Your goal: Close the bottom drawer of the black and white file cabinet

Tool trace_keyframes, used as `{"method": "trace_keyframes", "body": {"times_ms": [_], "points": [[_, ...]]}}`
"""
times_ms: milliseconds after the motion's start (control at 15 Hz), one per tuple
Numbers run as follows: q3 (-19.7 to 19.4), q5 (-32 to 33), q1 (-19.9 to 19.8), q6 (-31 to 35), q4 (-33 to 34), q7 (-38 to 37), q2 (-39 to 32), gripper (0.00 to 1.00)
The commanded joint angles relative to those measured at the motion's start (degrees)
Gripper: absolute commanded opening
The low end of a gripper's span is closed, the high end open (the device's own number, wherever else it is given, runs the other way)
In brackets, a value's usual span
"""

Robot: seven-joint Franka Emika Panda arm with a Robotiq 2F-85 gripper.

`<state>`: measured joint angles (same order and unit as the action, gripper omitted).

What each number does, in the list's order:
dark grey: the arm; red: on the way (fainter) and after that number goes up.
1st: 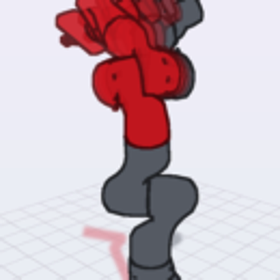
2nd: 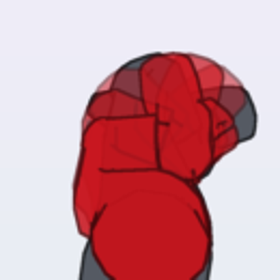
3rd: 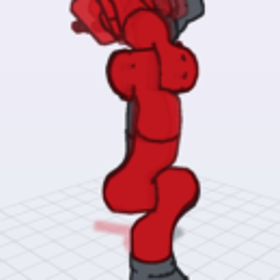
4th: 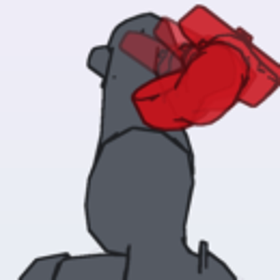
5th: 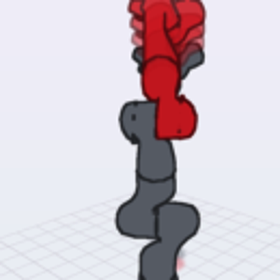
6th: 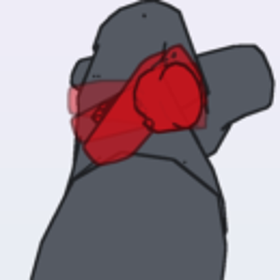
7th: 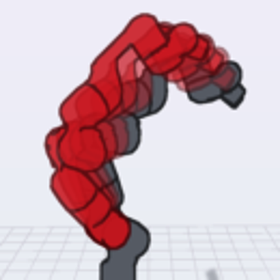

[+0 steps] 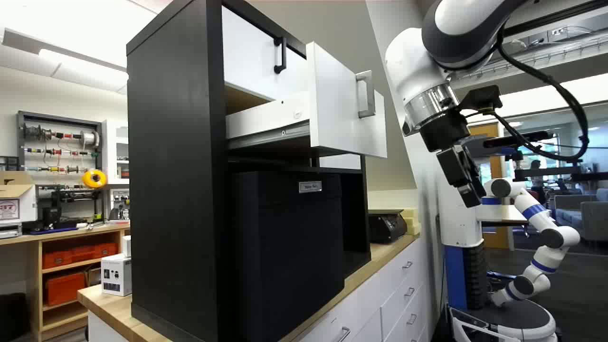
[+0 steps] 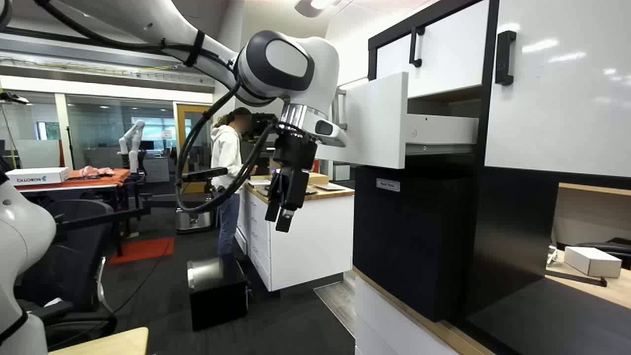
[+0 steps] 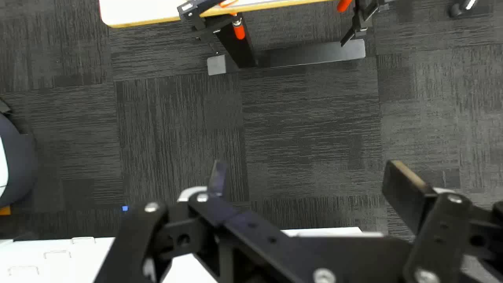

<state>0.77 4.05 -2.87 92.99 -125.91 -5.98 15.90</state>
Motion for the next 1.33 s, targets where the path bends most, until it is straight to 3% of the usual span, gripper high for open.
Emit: {"method": "trace_keyframes", "body": {"times_ms": [0,600,1267], "points": [[-0.41,0.09,0.44,-0.08,0.08,-0.07,-0.03,1.0],[-0.2,0.63,0.49,1.12,-0.46,-0.61,1.02,1.0],[-1.04,-0.06,0.0,10.48,-5.75,-0.94,8.38,1.0]]}}
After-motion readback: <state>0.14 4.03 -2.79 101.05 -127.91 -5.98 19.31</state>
